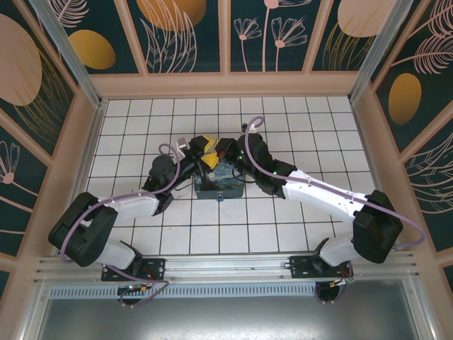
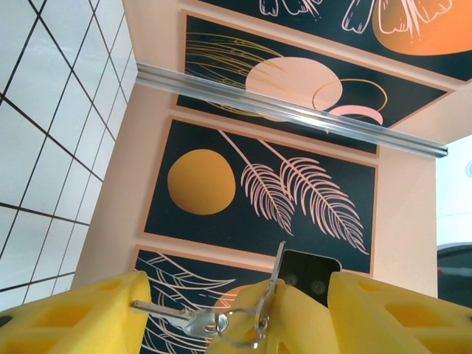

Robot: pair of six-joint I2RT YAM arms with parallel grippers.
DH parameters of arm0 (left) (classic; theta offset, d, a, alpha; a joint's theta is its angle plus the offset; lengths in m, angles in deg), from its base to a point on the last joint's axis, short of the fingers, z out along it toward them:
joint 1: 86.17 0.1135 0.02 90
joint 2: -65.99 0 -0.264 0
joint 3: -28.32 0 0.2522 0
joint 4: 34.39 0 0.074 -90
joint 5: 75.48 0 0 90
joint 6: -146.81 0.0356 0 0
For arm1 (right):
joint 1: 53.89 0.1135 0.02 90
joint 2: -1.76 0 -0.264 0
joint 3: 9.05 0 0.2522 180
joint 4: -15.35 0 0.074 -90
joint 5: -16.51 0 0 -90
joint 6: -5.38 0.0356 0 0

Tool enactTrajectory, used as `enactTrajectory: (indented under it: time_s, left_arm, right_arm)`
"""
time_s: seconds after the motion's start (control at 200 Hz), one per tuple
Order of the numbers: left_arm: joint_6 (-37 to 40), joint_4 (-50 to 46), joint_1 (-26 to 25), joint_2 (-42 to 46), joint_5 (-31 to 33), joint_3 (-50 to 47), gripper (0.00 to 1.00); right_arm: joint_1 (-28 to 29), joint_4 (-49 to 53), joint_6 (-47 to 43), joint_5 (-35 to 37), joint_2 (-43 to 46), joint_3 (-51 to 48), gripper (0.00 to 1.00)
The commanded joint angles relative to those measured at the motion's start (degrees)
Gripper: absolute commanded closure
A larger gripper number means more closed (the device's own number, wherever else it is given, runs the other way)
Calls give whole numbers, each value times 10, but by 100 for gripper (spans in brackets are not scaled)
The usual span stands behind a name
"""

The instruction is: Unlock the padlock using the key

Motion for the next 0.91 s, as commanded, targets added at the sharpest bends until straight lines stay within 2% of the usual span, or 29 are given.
enactTrajectory:
  time_s: [0.0, 0.611, 0.901]
  left_arm:
    - [1, 21, -4, 3, 13, -8, 36]
    - [13, 5, -4, 8, 21, -14, 43]
    - [16, 2, -3, 8, 26, -18, 53]
  right_arm:
    - [2, -17, 10, 14, 12, -9, 100]
    - [-5, -18, 29, 30, 32, -37, 100]
    - [-4, -17, 30, 30, 36, -41, 100]
